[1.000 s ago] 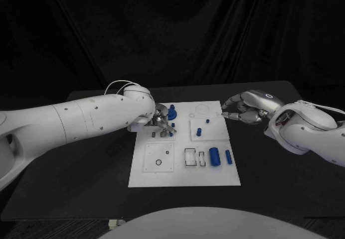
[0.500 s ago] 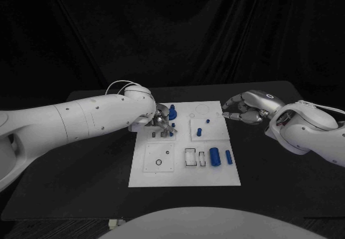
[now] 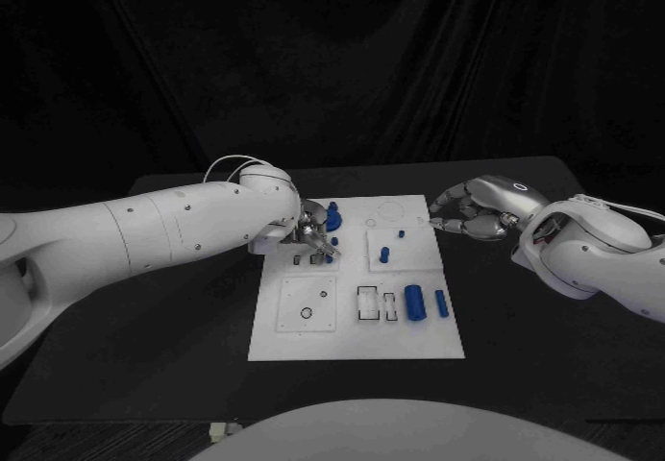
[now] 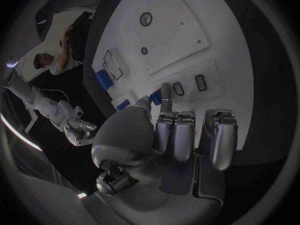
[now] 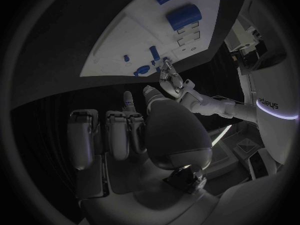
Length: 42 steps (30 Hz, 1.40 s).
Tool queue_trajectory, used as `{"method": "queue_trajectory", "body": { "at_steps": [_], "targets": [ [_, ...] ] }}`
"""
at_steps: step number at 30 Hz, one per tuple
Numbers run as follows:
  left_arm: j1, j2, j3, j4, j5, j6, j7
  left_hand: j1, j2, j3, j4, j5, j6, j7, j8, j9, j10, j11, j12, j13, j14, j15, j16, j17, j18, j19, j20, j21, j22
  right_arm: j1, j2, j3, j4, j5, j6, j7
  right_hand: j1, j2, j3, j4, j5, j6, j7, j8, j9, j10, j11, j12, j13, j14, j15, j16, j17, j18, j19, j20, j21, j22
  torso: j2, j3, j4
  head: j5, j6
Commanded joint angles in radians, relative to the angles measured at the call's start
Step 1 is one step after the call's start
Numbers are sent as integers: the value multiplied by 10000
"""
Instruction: Assemble the parts on the task board
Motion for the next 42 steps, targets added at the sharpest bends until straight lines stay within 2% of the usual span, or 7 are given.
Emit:
{"method": "queue_trajectory", "body": {
  "at_steps": [1,15,18,21,36,39,42],
  "targets": [
    [-25,1,6,31,7,-67,244,112,16,89,-14,84,43,3,-84,-11,1038,62,27,2630,1021,66,26,2631,131,426,81,-44,2133,-26,0,6,2,-17,92,-200,121,-20,15,-47,73,8,41,-29,-17,1047,71,25,2635,970,74,-40,2284,-57,853,67,-52,2499,-4,3,2,10,2],
    [-25,-17,6,55,7,-60,280,419,-140,676,-446,423,11,8,-353,13,1038,73,27,2630,1021,79,26,2631,143,388,93,-84,2115,-28,-6,6,9,-17,124,-212,229,-36,90,-66,447,26,54,-65,-52,1047,84,25,2635,968,86,-46,2274,-56,851,82,-56,2498,-2,1,1,26,2],
    [-25,-26,6,58,7,-50,278,564,-324,1235,-797,797,36,3,-485,63,1038,64,27,2630,1021,71,26,2631,144,387,87,-95,2123,-28,-8,6,11,-16,134,-222,295,-49,145,-87,663,42,59,-81,-70,1047,87,25,2635,968,89,-47,2272,-55,848,85,-62,2497,-4,2,1,20,2],
    [-25,-36,6,62,7,-45,282,565,-428,1526,-939,864,58,2,-537,100,1038,65,27,2630,1021,72,26,2631,145,386,86,-102,2126,-29,-6,6,9,-16,125,-223,356,-66,200,-110,870,47,62,-101,-88,1047,90,25,2635,969,91,-47,2273,-55,847,87,-63,2496,-2,2,1,21,2],
    [-25,-124,6,66,7,-144,413,163,-814,2801,-1348,1363,120,33,-689,326,1038,73,27,2630,1021,89,26,2631,150,377,91,-133,2139,-36,2,6,-3,-15,160,-259,343,-53,236,-72,1012,21,78,-132,-109,1047,98,25,2635,968,96,-49,2269,-55,848,90,-62,2497,-4,-2,-1,83,2],
    [-25,-169,6,93,7,-264,504,-35,-969,3370,-1521,1805,167,30,-676,478,1038,76,27,2630,1021,81,26,2631,147,392,90,-132,2158,-37,0,6,-4,-15,173,-276,343,-46,245,-67,1035,24,78,-133,-110,1047,98,25,2635,967,98,-51,2264,-54,845,91,-67,2495,-2,-3,2,89,2],
    [-25,-215,6,125,7,-374,571,-172,-1080,3801,-1667,1910,172,27,-658,601,1038,72,27,2630,1021,73,26,2631,146,397,91,-134,2168,-38,-3,6,-5,-15,187,-298,346,-38,256,-63,1057,27,79,-134,-112,1047,99,25,2635,966,98,-53,2261,-53,845,91,-68,2494,-2,-2,1,93,2]
  ]
}}
